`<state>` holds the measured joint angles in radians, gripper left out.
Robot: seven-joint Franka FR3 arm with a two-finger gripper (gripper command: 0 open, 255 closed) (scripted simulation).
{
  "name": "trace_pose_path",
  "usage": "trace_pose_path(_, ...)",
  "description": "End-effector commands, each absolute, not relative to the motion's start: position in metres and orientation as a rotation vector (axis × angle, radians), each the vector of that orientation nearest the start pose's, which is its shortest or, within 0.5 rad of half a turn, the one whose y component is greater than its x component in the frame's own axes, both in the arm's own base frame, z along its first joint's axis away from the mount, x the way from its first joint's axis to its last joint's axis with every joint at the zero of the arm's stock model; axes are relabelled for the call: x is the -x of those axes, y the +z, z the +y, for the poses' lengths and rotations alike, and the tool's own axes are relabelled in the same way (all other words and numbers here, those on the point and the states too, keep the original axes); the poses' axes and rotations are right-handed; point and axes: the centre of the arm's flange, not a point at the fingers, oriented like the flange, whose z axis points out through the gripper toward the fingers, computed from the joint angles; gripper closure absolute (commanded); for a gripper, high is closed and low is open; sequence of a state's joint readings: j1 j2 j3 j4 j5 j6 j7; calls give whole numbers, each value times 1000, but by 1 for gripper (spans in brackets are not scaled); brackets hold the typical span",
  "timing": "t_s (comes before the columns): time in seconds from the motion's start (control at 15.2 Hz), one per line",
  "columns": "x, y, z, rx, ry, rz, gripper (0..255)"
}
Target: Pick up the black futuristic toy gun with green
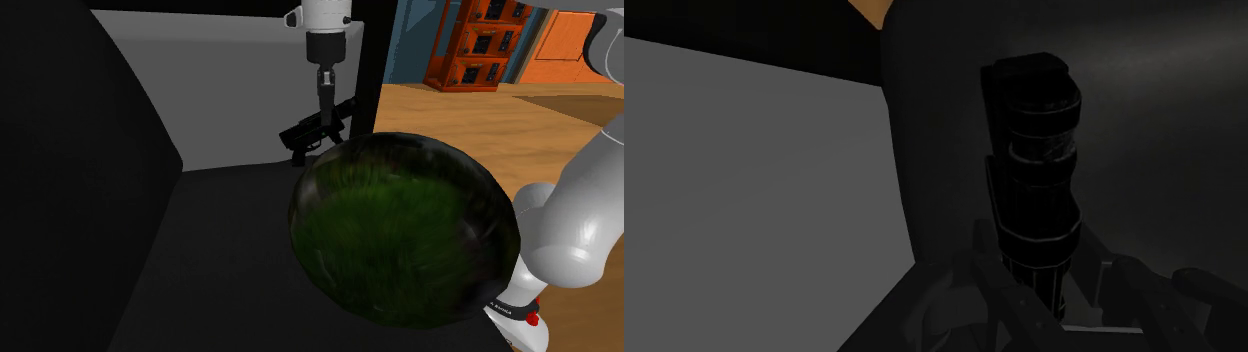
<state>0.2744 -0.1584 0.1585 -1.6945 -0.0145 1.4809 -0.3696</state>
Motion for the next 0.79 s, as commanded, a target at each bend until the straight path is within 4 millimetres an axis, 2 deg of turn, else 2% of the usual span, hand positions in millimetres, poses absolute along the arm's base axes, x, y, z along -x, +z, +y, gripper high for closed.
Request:
trace_pose_path(0.0,-455,656,208,2938,20,-1224,255)
trace_pose_path(0.59,-455,703,208,2938,20,-1224,255)
trace_pose_path(0.73,-455,704,208,2938,20,-1224,255)
